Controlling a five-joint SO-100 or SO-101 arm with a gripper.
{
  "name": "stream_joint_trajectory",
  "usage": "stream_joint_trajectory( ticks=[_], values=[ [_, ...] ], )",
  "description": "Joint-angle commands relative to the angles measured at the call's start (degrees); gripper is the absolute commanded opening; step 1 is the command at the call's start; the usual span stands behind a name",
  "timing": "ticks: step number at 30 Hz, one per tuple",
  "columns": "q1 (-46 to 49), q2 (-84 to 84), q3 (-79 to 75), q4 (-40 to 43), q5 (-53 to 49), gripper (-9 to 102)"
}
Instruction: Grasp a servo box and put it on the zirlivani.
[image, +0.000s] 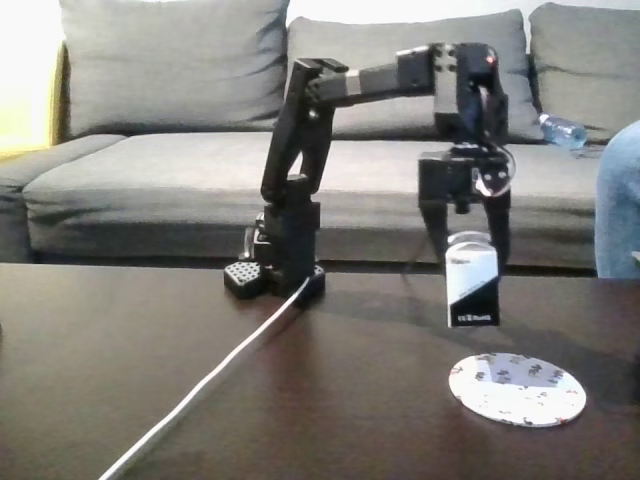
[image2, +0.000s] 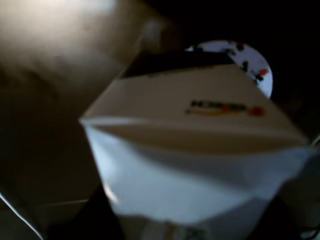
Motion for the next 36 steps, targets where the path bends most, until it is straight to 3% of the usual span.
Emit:
stream_joint_trajectory(
  ticks=[1,12,22,26,36],
  values=[
    [-0.62,2.64,0.88,-2.99,2.55,9],
    [-1.58,-2.29,-2.46,-4.66,7.91,9],
    [-1.58,-20.21,-30.15,9.93,13.01,9],
    [-1.67,-23.82,-38.23,10.99,13.27,9],
    [0.18,-24.79,-35.51,10.99,13.36,9]
  ],
)
